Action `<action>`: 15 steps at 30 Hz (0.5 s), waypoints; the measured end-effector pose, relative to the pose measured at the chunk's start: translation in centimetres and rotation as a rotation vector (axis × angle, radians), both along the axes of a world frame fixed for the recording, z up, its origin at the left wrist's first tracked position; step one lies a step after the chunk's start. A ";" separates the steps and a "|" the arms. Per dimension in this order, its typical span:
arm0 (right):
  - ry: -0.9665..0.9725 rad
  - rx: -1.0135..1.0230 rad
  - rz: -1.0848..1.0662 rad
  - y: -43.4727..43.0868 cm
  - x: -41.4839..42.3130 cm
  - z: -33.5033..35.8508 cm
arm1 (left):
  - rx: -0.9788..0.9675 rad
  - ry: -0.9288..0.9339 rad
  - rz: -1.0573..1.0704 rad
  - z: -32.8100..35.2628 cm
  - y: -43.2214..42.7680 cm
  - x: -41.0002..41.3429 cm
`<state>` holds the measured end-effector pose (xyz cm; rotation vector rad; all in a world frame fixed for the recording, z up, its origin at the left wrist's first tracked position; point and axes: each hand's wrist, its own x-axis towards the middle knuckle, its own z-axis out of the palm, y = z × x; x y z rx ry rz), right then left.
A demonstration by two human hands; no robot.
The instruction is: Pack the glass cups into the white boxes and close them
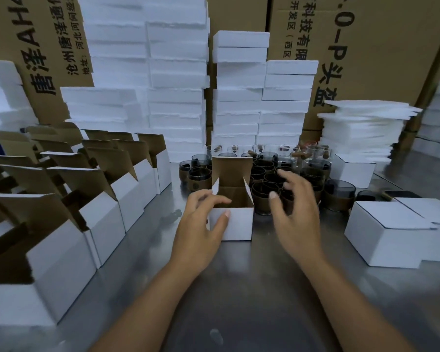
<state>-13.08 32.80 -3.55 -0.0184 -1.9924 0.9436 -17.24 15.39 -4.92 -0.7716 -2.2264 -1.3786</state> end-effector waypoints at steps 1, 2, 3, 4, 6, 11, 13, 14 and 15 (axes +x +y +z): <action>-0.051 -0.046 -0.071 0.8 -0.1 -0.1 | 0.000 0.004 0.011 0.0 0.0 0.0; -0.142 -0.077 -0.142 1.5 -0.1 -0.3 | 0.002 0.008 0.022 0.1 0.1 0.0; -0.253 -0.088 -0.202 2.2 -0.2 -0.7 | 0.007 0.012 0.031 0.1 0.1 0.1; -0.365 -0.085 -0.245 2.7 -0.2 -1.1 | 0.012 0.017 0.043 0.1 0.1 0.1; -0.526 -0.073 -0.274 3.3 -0.3 -1.6 | 0.017 0.030 0.070 0.2 0.0 0.1; -0.499 -0.113 -0.301 3.2 -0.7 -1.4 | 0.001 0.036 0.105 0.2 0.1 0.1; -0.469 -0.138 -0.307 3.2 -0.6 -1.4 | -0.009 0.036 0.118 0.2 0.2 0.0; -0.464 -0.152 -0.311 3.1 -0.5 -1.3 | -0.016 0.037 0.121 0.1 0.2 0.0; -0.466 -0.156 -0.319 3.0 -0.3 -1.2 | -0.021 0.035 0.122 0.1 0.3 0.0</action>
